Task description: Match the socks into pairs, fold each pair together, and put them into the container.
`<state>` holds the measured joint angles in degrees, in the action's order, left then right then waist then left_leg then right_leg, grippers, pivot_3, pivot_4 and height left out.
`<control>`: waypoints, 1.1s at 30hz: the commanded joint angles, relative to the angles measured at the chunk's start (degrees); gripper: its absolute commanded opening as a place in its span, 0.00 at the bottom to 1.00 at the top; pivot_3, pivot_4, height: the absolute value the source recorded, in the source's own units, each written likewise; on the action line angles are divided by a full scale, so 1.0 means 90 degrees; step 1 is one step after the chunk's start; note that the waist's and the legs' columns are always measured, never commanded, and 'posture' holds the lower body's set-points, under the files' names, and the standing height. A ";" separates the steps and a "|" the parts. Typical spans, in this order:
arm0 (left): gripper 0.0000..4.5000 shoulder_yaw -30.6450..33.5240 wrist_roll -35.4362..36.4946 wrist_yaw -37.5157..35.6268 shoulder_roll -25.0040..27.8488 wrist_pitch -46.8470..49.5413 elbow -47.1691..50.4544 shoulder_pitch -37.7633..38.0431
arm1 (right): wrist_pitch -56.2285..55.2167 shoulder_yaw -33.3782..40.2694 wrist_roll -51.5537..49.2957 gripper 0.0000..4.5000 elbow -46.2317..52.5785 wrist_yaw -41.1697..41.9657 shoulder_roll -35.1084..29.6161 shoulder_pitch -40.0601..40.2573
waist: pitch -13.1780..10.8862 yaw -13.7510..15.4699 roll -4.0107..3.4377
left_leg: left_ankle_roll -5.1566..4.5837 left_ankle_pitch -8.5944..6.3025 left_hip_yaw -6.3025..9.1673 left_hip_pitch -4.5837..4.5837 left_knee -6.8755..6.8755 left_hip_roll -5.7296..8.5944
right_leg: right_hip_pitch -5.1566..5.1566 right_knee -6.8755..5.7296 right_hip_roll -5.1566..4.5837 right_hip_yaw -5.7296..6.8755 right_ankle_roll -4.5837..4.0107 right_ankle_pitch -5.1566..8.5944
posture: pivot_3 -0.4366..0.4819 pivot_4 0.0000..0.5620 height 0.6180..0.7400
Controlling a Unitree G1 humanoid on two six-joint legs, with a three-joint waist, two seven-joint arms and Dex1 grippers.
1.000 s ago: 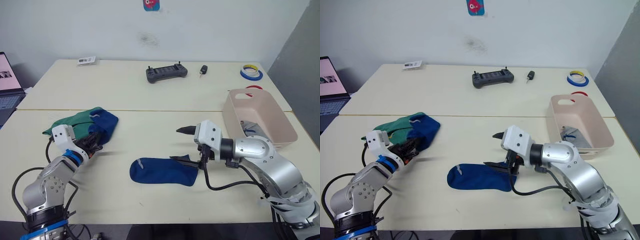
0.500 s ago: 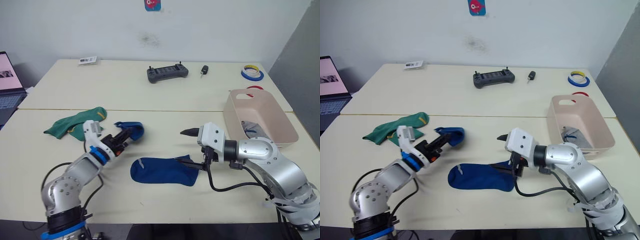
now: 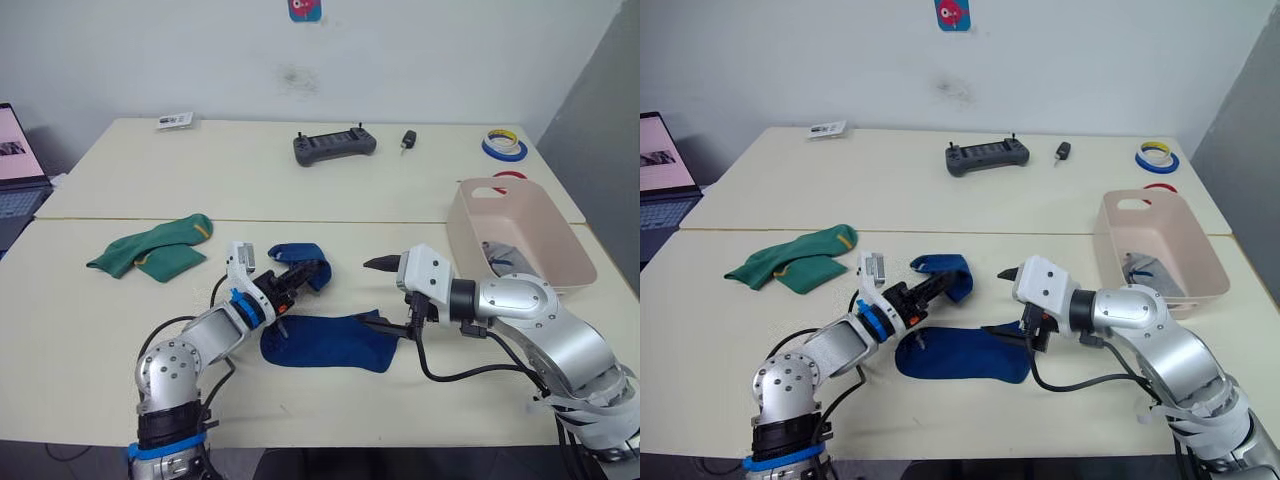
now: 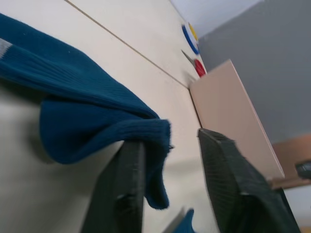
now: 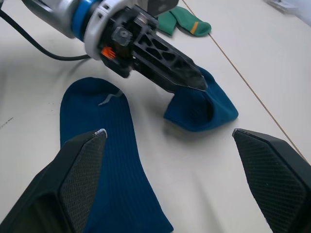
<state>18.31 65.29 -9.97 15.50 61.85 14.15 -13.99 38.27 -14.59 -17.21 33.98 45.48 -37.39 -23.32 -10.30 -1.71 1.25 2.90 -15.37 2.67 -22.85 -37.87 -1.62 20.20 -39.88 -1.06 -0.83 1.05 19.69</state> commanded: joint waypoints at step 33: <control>1.00 -0.0962 -0.3220 -0.6985 0.4793 -0.3261 -0.0808 -0.0156 | -0.0565 -0.1336 0.1920 0.90 -0.3359 -0.2927 0.3676 -0.0754 | -0.0008 -0.0021 -0.0007 | -0.0018 -0.0010 -0.0028 -0.0006 0.0040 -0.0006 | 0.0047 -0.0009 0.0001 -0.0015 -0.0002 0.0001 | 0.48 0.27 1.00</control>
<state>9.14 36.52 -72.99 58.57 32.98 5.24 -14.38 35.48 -27.11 -0.80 2.90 20.14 -5.23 -29.68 -10.37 -1.90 1.19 2.73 -15.45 2.42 -22.90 -37.51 -1.68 20.63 -39.96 -1.04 -0.96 1.03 19.70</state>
